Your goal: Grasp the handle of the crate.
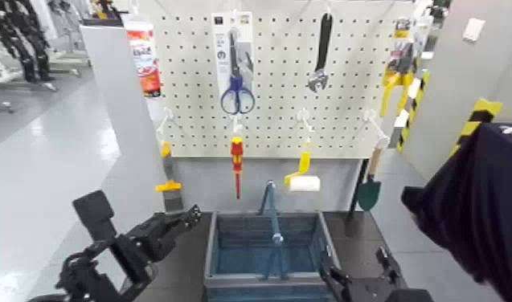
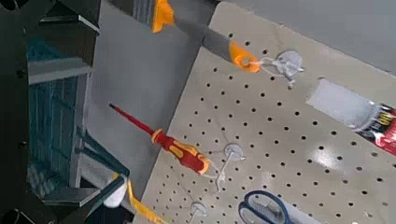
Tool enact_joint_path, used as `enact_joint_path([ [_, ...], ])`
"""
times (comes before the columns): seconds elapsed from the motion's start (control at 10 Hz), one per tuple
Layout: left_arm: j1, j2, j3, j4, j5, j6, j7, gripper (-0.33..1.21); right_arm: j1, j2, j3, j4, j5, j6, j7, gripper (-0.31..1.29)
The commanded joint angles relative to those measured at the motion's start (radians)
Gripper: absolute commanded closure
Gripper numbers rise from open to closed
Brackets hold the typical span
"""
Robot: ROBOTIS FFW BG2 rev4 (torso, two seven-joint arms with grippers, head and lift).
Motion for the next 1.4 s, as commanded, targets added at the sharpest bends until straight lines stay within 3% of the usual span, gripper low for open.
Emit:
enact_joint_path([
  [0.1,-0.112,0.049,-0.067,0.135,0.24,0.081,-0.044,0.1,-0.001,0.0,0.001,0.001,0.0,0.001,0.0,0.14],
  [0.6,-0.307,0.085,-0.213,0.381,0.566,0.184,-0.142,0.1,-0.004,0.002,0.008,0.008,-0.006,-0.008,0.0,0.14],
  [1.1,-0.449,0.085,-0.293,0.544,0.71,0.294,-0.193,0.1,-0.009,0.0,0.012,0.014,-0.012,-0.015,0.0,0.14],
  [1.4,-0.531,0.069,-0.357,0.675,0.784,0.331,-0.202,0.1,-0.014,0.0,0.018,0.018,-0.017,-0.022,0.0,0.14],
])
